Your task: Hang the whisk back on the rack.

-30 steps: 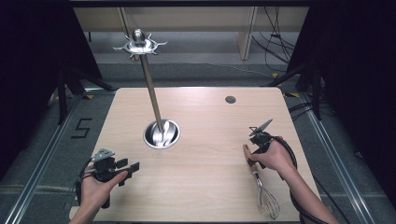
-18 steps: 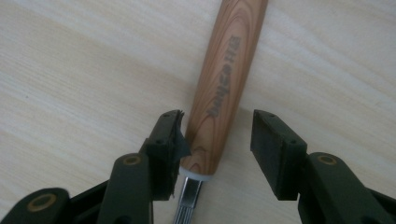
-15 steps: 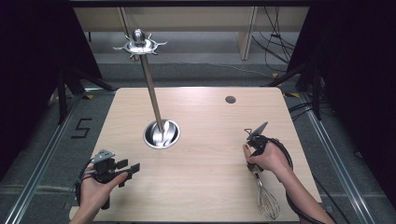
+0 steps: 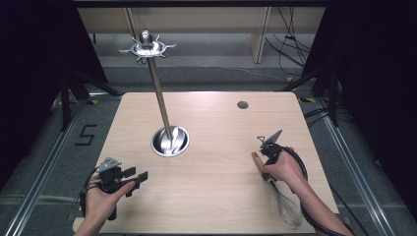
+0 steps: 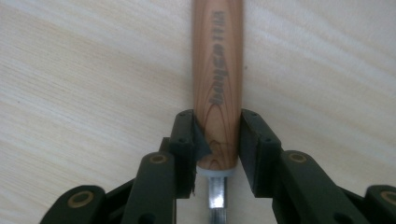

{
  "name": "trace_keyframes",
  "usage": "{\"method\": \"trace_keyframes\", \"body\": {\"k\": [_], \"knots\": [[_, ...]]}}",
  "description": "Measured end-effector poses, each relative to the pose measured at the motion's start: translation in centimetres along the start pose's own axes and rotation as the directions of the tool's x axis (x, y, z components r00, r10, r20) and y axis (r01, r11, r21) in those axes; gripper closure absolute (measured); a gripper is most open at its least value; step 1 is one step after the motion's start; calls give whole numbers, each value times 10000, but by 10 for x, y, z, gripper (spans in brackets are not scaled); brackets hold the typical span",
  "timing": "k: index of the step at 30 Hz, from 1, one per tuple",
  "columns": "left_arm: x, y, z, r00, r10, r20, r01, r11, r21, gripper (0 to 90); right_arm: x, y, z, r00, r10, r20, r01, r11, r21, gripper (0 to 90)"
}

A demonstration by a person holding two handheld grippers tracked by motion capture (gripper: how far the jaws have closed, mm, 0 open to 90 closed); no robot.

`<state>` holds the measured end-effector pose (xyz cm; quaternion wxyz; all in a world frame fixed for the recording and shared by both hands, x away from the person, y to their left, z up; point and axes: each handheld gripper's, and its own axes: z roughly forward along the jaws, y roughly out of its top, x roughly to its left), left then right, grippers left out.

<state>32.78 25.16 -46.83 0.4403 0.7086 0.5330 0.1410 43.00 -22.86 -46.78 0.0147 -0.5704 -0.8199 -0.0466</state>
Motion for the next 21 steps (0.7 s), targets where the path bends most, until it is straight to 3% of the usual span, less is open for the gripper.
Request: {"method": "trace_keyframes", "body": {"k": [1, 2, 3, 4, 5, 8, 9, 11, 12, 14, 15, 16, 17, 18, 19, 20, 21], "knots": [[0, 0, 0, 10000, 21, 61, -22, 10000, 50, 410, -4, -1, 1, 9989, -467, 75, 471, 9974, -544, 694], [0, 0, 0, 10000, 21, 61, -22, 10000, 50, 410, -4, -1, 1, 9989, -467, 75, 471, 9974, -544, 694], [0, 0, 1, 10000, 26, 52, -26, 10000, 6, 410, -1, -3, -4, 9999, 115, -113, -122, 9978, -644, 694], [0, 0, 1, 10000, -2, 63, 2, 10000, -12, 410, -1, -3, -4, 9999, 115, -113, -122, 9978, -644, 694], [0, 0, 1, 10000, 3, 67, -3, 10000, -14, 410, -3, -4, -7, 9989, -414, -219, 389, 9939, -1036, 694], [0, 0, 1, 10000, 23, 32, -23, 10000, 17, 410, -1, -6, -12, 9994, -325, -142, 305, 9921, -1219, 694], [0, 0, 0, 10000, 32, 57, -32, 10000, 57, 409, -1, -7, -17, 9973, -732, -97, 701, 9796, -1884, 694], [0, 0, 0, 10000, -18, 87, 18, 10000, 31, 409, 0, -8, -21, 9984, -560, -107, 531, 9819, -1820, 694], [1, 0, 0, 10000, 26, 51, -27, 10000, 11, 409, 3, -11, -30, 9978, -621, -234, 553, 9731, -2238, 694], [0, 0, 0, 10000, -11, 68, 11, 10000, -33, 409, 3, -13, -32, 9969, -737, -284, 648, 9685, -2406, 694], [0, 0, 0, 10000, -11, 67, 11, 10000, -7, 409, 3, -15, -35, 9934, -1075, -400, 905, 9486, -3031, 694], [1, 0, 0, 10000, 31, 49, -32, 10000, 32, 409, 3, -16, -37, 9914, -1250, -375, 1057, 9378, -3307, 694], [0, 0, 1, 10000, -14, 90, 14, 10000, 33, 408, 3, -20, -45, 9865, -1572, -464, 1267, 9108, -3928, 694], [0, 0, 1, 10000, -14, 90, 14, 10000, 33, 408, 3, -20, -45, 9865, -1572, -464, 1267, 9108, -3928, 694], [0, 0, 0, 10000, -3, 86, 2, 10000, 29, 408, 2, -22, -47, 9783, -2028, -423, 1642, 8836, -4385, 694], [0, 0, 1, 10000, 1, 56, -1, 10000, -7, 408, 2, -23, -50, 9705, -2366, -473, 1876, 8632, -4688, 694], [0, 0, 1, 10000, 7, 92, -8, 10000, 39, 408, 2, -26, -54, 9632, -2650, -442, 2043, 8292, -5203, 694]]}}
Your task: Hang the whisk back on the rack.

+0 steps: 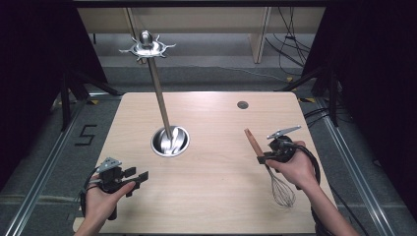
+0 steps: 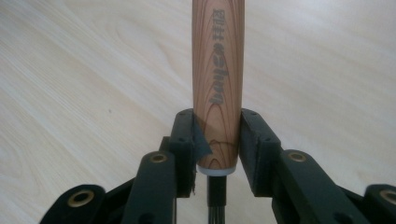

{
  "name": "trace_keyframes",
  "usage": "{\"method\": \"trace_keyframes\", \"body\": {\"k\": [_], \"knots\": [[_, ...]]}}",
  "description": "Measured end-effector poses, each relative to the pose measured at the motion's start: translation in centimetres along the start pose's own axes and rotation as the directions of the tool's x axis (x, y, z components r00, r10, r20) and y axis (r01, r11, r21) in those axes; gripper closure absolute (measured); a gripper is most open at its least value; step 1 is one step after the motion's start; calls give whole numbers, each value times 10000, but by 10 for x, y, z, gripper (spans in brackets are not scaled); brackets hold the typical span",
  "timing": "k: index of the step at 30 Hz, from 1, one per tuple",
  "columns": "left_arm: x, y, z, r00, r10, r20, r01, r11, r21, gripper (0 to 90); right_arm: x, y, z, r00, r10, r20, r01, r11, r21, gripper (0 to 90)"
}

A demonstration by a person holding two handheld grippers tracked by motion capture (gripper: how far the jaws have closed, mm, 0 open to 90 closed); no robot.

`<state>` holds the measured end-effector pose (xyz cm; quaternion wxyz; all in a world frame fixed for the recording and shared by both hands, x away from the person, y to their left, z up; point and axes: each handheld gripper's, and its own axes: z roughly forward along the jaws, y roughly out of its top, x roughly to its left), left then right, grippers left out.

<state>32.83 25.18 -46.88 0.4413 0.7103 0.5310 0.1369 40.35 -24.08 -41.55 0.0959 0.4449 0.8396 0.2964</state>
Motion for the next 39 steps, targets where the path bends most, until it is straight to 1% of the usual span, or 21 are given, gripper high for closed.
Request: {"method": "trace_keyframes", "body": {"k": [3, 4, 7, 8, 10, 11, 14, 15, 17, 22, 23, 26, 28, 29, 30, 32, 33, 34, 37, 38, 39], "knots": [[0, 0, 0, 10000, 16, -58, -16, 10000, -8, 408, 3, 0, -5, 9998, -187, 30, 189, 9980, -602, 694], [0, 0, 0, 10000, -30, -41, 30, 10000, -49, 407, 2, 0, -3, 9984, -541, 144, 555, 9891, -1361, 694], [1, 0, 0, 10000, -5, -53, 4, 10000, -84, 407, 7, 1, -12, 9986, -530, 47, 531, 9849, -1645, 694], [1, 0, 0, 10000, -3, -47, 2, 10000, -91, 406, 5, 4, -15, 9956, -921, 148, 930, 9674, -2354, 694], [1, 0, 0, 10000, -17, -45, 16, 9999, -112, 406, 6, 5, -17, 9958, -897, 209, 920, 9614, -2593, 694], [1, 0, 0, 10000, -15, -46, 14, 9999, -120, 406, 8, 6, -19, 9954, -910, 300, 958, 9442, -3151, 695], [1, 0, 0, 10000, -12, -33, 11, 9999, -108, 405, 10, 7, -23, 9960, -820, 363, 895, 9316, -3523, 695], [1, 0, 0, 10000, -11, -32, 11, 9999, -109, 405, 9, 10, -26, 9929, -1029, 593, 1181, 9083, -4014, 695], [1, 0, 0, 10000, -13, -32, 12, 9999, -111, 405, 12, 10, -27, 9955, -768, 552, 930, 9008, -4242, 696], [2, 0, 0, 10000, -73, 6, 73, 9999, -105, 404, 14, 16, -35, 9909, -937, 966, 1302, 8487, -5127, 696], [2, 0, 0, 10000, -80, -28, 79, 9999, -78, 404, 15, 17, -37, 9926, -887, 824, 1183, 8552, -5046, 696], [2, 0, 0, 10000, -67, -35, 67, 9999, -109, 404, 18, 21, -39, 9916, -989, 838, 1279, 8502, -5107, 696], [2, 0, 0, 10000, -68, -43, 67, 9999, -124, 404, 18, 26, -38, 9888, -1161, 934, 1482, 8316, -5353, 695], [2, 0, 0, 10000, -45, -75, 44, 9999, -103, 404, 18, 26, -38, 9888, -1161, 934, 1482, 8316, -5353, 695], [2, 0, 0, 10000, -39, -81, 38, 9999, -116, 404, 20, 27, -40, 9898, -1165, 821, 1422, 8449, -5157, 696], [2, 0, 0, 9999, -81, -87, 79, 9997, -217, 403, 20, 30, -39, 9863, -1384, 900, 1650, 8308, -5316, 695], [2, 0, -1, 9999, -13, -134, 11, 9999, -162, 403, 23, 30, -39, 9915, -1087, 711, 1299, 8366, -5321, 695], [3, 0, -1, 9999, 3, -157, -6, 9998, -187, 403, 23, 32, -38, 9893, -1207, 826, 1462, 8273, -5424, 696], [2, 1, -2, 9997, -20, -231, 15, 9998, -218, 403, 24, 34, -38, 9892, -1260, 743, 1461, 8304, -5377, 695], [2, 1, -2, 9997, -79, -224, 72, 9994, -340, 404, 26, 36, -37, 9889, -1184, 895, 1483, 8157, -5591, 696], [1, 1, -2, 9996, -116, -266, 107, 9993, -371, 404, 26, 36, -37, 9889, -1184, 895, 1483, 8157, -5591, 696]]}}
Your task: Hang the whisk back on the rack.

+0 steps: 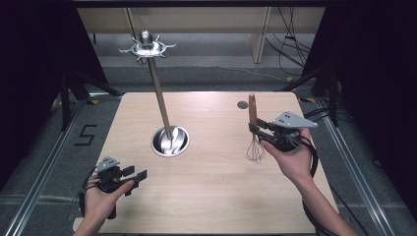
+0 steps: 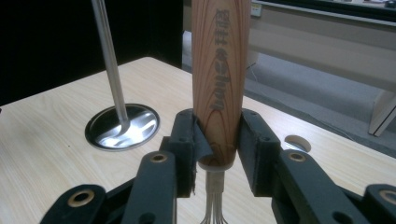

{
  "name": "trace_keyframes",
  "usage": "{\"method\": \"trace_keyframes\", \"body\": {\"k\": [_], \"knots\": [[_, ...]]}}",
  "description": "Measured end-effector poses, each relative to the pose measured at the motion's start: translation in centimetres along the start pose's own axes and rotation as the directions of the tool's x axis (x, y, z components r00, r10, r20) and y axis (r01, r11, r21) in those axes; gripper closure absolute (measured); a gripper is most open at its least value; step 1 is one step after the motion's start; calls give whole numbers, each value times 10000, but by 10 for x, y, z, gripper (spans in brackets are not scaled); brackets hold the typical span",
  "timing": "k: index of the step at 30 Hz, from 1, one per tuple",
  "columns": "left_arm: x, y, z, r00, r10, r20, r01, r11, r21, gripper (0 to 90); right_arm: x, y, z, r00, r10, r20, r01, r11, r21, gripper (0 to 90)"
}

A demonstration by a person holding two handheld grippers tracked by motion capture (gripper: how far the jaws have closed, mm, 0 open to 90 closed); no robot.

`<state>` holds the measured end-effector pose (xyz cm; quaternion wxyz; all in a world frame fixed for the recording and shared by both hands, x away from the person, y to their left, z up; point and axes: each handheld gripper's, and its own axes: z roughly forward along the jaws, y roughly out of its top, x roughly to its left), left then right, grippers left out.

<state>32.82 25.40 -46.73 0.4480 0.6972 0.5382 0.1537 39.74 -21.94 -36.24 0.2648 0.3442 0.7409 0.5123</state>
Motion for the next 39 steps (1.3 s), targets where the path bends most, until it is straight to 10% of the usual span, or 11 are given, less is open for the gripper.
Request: {"method": "trace_keyframes", "body": {"k": [7, 14, 15, 18, 19, 20, 23, 29, 39], "knots": [[-14, 16, -3, 9979, 223, 604, -140, 9909, -1337, 377, 9, 7, 8, 9997, -138, -192, 134, 9997, -204, 695], [-55, 63, -6, 9818, 1329, 1357, -916, 9571, -2749, 415, 25, 13, 16, 9992, -253, -323, 243, 9992, -308, 695], [-73, 80, -4, 9664, 1852, 1783, -1235, 9428, -3096, 433, 30, 14, 17, 9985, -19, -544, 5, 9997, -249, 695], [-92, 95, 0, 9519, 2126, 2206, -1315, 9338, -3327, 456, 32, 14, 19, 9973, -268, -676, 242, 9989, -400, 695], [-111, 108, 4, 9355, 2446, 2550, -1469, 9255, -3490, 464, 38, 13, 18, 9977, 22, -679, -45, 9994, -338, 695], [-111, 108, 4, 9355, 2446, 2550, -1469, 9255, -3490, 470, 38, 13, 19, 9975, -3, -707, -19, 9995, -304, 695], [-143, 127, 15, 9031, 3053, 3019, -1865, 9123, -3646, 498, 39, 12, 19, 9967, -211, -789, 187, 9994, -305, 695], [-176, 140, 37, 8727, 3514, 3391, -2233, 9047, -3628, 533, 43, 10, 19, 9959, -123, -892, 95, 9995, -314, 695], [-197, 145, 70, 8825, 3342, 3310, -2248, 9178, -3273, 565, 49, 5, 20, 9936, -293, -1087, 279, 9995, -144, 695]]}}
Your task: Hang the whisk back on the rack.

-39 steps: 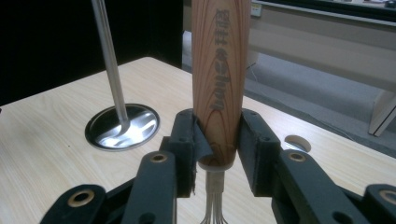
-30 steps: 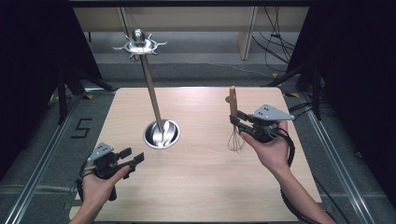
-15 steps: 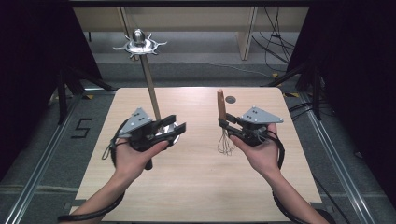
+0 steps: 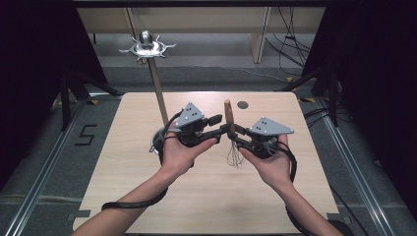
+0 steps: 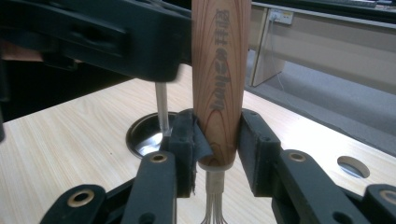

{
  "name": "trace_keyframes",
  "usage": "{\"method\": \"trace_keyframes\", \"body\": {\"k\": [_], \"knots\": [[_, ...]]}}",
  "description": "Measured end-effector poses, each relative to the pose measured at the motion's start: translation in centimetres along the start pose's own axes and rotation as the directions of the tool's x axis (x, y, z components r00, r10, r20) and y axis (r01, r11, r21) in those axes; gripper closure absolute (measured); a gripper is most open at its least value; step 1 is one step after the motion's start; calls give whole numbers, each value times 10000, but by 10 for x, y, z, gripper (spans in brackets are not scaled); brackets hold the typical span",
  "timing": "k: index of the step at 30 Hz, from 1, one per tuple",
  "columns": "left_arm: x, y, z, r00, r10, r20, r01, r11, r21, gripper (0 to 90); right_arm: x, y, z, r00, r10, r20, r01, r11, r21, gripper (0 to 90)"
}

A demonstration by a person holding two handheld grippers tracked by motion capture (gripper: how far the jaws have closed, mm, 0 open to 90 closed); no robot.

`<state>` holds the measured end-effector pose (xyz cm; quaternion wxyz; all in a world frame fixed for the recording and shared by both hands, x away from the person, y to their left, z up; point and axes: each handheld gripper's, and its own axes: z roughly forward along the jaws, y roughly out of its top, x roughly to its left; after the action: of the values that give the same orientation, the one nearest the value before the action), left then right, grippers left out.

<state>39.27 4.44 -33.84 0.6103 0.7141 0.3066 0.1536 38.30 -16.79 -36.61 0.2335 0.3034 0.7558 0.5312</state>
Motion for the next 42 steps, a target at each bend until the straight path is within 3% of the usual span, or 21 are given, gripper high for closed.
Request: {"method": "trace_keyframes", "body": {"k": [3, 4, 6, 10, 15, 19, 20, 26, 29, 40, 42], "knots": [[-2, 0, 5, 9999, -154, -12, 154, 9998, 140, 570, 0, 1, 1, 9998, -211, -38, 210, 9997, -135, 695], [-3, 0, 7, 9999, -126, 59, 124, 9997, 214, 572, 2, 1, -1, 9999, 106, 53, -107, 9999, 125, 695], [-4, 0, 9, 9999, -86, 64, 84, 9997, 208, 589, 3, 1, 0, 9999, -115, 72, 115, 9999, -45, 695], [-4, 0, 11, 9999, 115, 43, -116, 9997, 231, 713, 3, 0, 1, 9997, -245, -17, 245, 9997, -47, 694], [-2, 4, 9, 9998, 31, 200, -37, 9995, 306, 721, 2, 0, 0, 9993, -357, -113, 356, 9993, -97, 688], [-2, 5, 10, 9997, 20, 231, -26, 9996, 264, 722, 2, 2, -1, 9976, -625, -281, 624, 9980, -61, 584], [-3, 4, 11, 9997, 72, 248, -78, 9996, 275, 722, 4, 2, -1, 9956, -910, -222, 908, 9958, -85, 546], [-5, 3, 13, 9997, 23, 234, -27, 9998, 200, 722, 6, -1, -4, 9977, -637, -250, 636, 9979, -78, 509], [-3, 4, 11, 9997, 250, 1, -250, 9996, 124, 722, 3, -3, -6, 9983, -506, 294, 506, 9987, 33, 487], [6, 7, 3, 9992, 250, -297, -251, 9997, -30, 722, -6, -12, -11, 9983, -463, 366, 454, 9987, 249, 476], [8, 8, 1, 9988, 263, -424, -267, 9996, -81, 722, -6, -14, -14, 9994, -84, 346, 69, 9990, 442, 477]]}}
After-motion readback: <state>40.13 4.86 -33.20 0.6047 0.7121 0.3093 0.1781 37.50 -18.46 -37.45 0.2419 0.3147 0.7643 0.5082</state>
